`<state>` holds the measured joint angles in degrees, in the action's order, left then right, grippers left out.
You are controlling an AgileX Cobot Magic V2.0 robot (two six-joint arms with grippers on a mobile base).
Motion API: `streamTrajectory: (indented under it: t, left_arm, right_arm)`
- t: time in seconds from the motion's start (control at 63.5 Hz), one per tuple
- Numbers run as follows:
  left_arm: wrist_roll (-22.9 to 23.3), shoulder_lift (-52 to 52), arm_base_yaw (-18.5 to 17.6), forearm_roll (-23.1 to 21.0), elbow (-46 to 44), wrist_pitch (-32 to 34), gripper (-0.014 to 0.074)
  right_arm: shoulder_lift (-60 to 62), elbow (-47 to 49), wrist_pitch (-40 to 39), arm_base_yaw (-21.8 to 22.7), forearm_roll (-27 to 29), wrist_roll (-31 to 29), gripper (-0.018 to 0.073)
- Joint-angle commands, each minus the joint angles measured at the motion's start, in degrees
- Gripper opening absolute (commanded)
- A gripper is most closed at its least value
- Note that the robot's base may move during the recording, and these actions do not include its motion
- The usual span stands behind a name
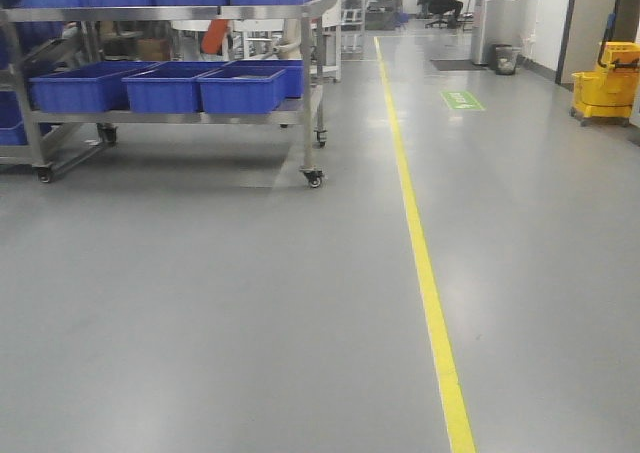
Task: Pick and sort blue part to right shelf
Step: 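Drive the base away from the table holding both bottles, then drive the base up to the shelf of blue bins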
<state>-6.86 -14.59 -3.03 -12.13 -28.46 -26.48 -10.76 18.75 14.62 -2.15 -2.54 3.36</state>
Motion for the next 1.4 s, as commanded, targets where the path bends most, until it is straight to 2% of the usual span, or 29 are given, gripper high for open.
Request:
streamTrajectory:
  t: [0.0,1.386]
  left_arm:
    - [0.4,-0.5,-0.1,-0.8,-1.5,4.7,0.0239]
    - [0.4,-0.8,-0.1,-0.8,-1.5,4.7,0.0239]
  right_arm:
    - [-0.5,1.6,-5.5,0.5,-0.7,-0.7,0.0425]
    - [-0.5,1.6,-5.5,0.5,-0.7,-0.7,0.0425]
